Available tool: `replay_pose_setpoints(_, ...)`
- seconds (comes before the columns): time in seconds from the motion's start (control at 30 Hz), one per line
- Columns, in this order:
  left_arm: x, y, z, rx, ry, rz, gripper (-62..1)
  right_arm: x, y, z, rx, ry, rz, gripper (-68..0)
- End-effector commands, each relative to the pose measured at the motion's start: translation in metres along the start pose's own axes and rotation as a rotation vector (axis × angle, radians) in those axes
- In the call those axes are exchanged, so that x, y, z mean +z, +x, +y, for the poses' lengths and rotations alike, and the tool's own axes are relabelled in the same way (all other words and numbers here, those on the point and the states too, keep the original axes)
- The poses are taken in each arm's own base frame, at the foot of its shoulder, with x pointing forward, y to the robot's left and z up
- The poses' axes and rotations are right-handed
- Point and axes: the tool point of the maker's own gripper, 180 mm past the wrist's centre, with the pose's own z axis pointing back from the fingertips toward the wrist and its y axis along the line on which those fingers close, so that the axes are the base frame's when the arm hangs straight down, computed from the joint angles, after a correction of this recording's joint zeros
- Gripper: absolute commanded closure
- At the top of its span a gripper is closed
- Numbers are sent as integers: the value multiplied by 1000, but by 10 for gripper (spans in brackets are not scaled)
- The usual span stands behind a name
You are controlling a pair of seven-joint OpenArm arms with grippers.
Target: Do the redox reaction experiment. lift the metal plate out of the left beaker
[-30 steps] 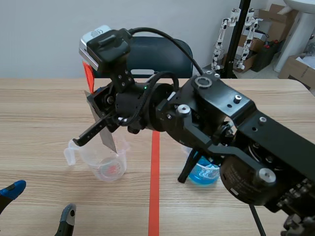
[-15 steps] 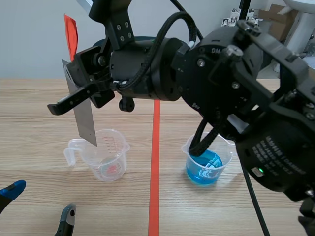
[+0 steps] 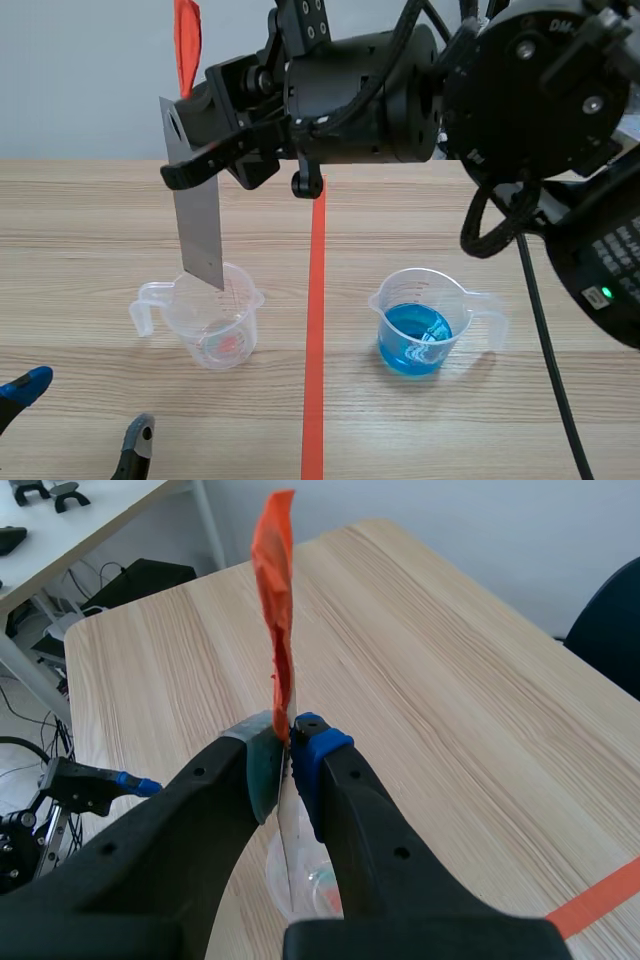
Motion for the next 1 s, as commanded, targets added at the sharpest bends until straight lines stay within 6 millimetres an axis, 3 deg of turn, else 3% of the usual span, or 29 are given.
replay_pose_setpoints(0.0, 1, 5, 2, -5, 2, -17, -623, 4, 22, -7, 41, -12, -48, -6)
replay_pose_setpoints(0.2, 1, 5, 2, -5, 2, -17, -623, 4, 49, -12, 119, -9, -85, -6)
replay_pose_setpoints(0.37, 1, 5, 2, -5, 2, -17, -623, 5, 66, -4, 110, 54, -112, -6)
replay_pose_setpoints(0.57, 1, 5, 2, -6, 2, -17, -623, 4, 66, 9, 104, 117, -96, -6)
replay_pose_setpoints(0.97, 1, 5, 2, -7, 0, -16, -623, 3, 66, 13, 89, 135, -96, -6)
